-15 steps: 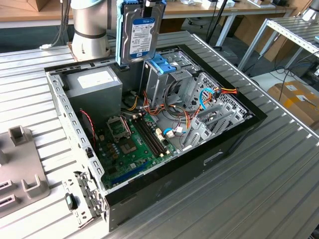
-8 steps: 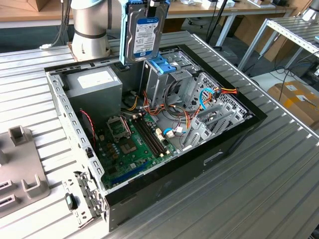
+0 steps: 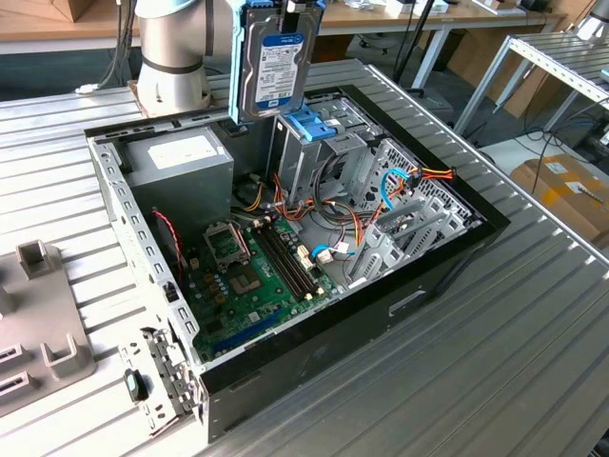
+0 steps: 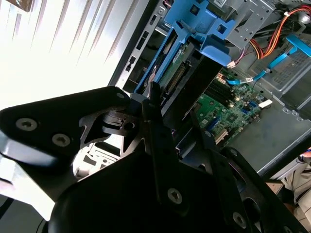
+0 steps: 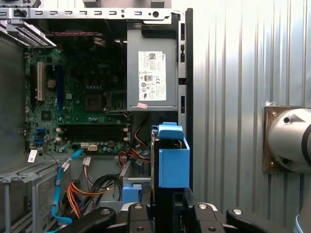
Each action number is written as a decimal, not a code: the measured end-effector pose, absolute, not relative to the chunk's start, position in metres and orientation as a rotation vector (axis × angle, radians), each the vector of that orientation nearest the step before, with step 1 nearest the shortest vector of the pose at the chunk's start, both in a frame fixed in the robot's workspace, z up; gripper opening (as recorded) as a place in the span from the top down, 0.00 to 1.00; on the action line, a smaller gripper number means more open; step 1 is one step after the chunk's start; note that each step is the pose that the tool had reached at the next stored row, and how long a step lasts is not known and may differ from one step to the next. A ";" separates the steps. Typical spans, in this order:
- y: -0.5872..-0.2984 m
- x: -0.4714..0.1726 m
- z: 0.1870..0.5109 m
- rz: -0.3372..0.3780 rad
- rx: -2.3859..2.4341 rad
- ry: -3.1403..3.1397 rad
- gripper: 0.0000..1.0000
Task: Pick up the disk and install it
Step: 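Pick up the disk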
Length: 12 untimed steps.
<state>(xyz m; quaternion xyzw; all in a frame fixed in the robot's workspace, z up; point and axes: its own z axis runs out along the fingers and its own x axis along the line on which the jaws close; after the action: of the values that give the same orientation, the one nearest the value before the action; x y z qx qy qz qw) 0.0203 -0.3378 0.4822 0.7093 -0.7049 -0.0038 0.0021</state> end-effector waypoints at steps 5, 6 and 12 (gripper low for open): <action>-0.338 0.027 0.482 -0.012 2.225 -2.212 0.65; -0.338 0.029 0.482 -0.012 2.225 -2.212 0.65; -0.338 0.038 0.482 -0.012 2.225 -2.212 0.65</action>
<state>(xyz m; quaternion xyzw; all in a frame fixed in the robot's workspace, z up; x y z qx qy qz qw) 0.0385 -0.3378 0.4822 0.7093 -0.7049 -0.0038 0.0021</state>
